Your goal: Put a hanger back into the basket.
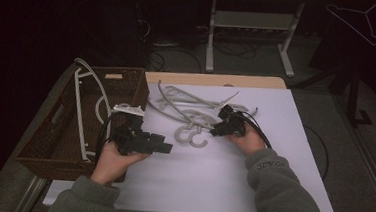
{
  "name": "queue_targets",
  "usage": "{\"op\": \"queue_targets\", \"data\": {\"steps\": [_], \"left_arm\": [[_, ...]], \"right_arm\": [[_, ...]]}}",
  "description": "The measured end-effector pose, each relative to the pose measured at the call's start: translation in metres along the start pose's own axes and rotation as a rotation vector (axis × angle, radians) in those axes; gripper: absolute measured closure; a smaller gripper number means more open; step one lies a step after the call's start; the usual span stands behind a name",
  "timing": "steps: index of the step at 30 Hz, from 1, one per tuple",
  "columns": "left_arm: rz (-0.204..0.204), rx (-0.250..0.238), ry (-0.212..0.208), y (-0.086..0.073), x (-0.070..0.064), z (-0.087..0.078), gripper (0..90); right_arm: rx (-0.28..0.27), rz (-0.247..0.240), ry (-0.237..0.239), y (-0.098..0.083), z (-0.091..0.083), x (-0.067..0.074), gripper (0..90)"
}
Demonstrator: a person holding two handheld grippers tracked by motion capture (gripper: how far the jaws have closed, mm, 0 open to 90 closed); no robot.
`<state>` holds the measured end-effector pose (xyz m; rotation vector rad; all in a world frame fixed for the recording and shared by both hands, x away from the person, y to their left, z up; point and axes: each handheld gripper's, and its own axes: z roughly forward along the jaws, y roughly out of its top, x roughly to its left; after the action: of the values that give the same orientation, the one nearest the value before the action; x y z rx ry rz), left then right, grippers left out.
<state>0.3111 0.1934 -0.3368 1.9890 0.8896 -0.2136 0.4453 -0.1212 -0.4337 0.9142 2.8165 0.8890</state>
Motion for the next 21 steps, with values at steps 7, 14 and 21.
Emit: {"op": "queue_targets", "data": {"steps": [7, 14, 21], "left_arm": [[-0.001, -0.002, -0.003, 0.0005, 0.0004, -0.0003, 39.8], [-0.002, -0.004, -0.007, 0.0005, 0.0014, -0.0009, 39.8], [-0.001, -0.002, -0.005, -0.0004, 0.0035, -0.0013, 39.8]], "right_arm": [[-0.002, -0.026, -0.013, -0.0006, 0.0001, -0.0024, 71.7], [-0.002, -0.03, -0.006, -0.0008, 0.0004, -0.0023, 71.6], [0.0, -0.039, 0.006, -0.0012, 0.0, -0.0024, 74.3]]}}
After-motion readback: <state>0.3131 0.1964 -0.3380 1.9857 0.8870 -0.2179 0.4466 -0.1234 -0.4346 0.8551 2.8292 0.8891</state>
